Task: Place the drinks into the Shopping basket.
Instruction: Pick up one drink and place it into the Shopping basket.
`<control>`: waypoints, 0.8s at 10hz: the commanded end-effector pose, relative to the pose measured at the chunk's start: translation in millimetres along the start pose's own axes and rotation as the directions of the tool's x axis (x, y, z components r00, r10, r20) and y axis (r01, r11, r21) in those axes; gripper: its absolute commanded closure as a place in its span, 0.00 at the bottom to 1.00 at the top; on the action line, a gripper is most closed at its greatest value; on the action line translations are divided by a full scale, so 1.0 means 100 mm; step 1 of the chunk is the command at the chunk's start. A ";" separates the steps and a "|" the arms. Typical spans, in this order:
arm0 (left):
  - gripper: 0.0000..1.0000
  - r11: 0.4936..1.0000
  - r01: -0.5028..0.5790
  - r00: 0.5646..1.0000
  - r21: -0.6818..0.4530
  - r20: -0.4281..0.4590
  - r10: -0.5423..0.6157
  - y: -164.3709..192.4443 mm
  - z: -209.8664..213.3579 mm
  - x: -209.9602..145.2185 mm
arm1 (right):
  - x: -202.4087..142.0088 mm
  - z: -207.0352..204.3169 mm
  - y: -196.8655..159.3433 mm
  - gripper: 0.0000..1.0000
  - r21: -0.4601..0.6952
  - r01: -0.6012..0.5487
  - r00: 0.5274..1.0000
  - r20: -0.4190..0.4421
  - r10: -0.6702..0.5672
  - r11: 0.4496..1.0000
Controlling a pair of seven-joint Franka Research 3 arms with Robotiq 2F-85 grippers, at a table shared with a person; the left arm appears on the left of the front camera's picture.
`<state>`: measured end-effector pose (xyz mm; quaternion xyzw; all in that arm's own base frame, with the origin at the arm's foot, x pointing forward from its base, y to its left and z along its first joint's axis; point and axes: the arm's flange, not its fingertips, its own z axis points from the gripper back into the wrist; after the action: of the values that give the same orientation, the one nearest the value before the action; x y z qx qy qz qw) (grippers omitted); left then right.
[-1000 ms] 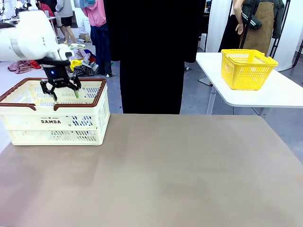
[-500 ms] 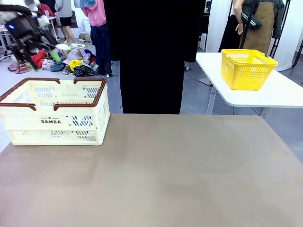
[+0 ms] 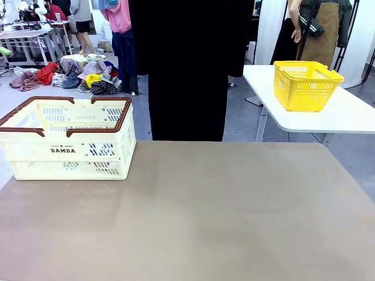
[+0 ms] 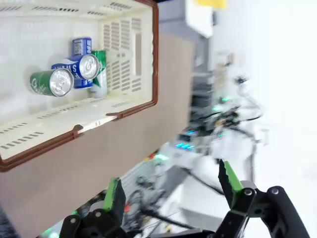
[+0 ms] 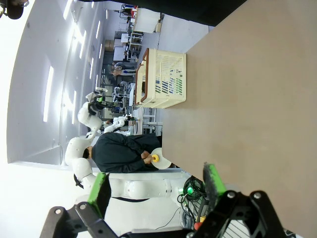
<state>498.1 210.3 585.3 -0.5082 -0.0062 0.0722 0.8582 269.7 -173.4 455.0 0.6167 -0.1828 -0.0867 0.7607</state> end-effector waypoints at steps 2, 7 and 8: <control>0.00 0.949 -0.050 0.994 -0.311 0.080 0.078 0.40 -0.18 0.09 | 0.02 -0.01 0.03 0.00 0.022 -0.017 1.000 0.009 0.016 1.000; 0.00 0.968 -0.078 0.994 -0.237 0.050 0.093 0.57 -0.04 0.08 | 0.02 -0.01 0.03 0.00 0.022 -0.017 1.000 0.009 0.016 1.000; 0.00 0.968 -0.078 0.994 -0.237 0.050 0.093 0.57 -0.04 0.08 | 0.02 -0.01 0.03 0.00 0.022 -0.017 1.000 0.009 0.016 1.000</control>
<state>503.8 235.4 530.1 -0.6061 -0.0242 0.1286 0.7846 269.7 -173.4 455.0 0.6167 -0.1829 -0.0867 0.7607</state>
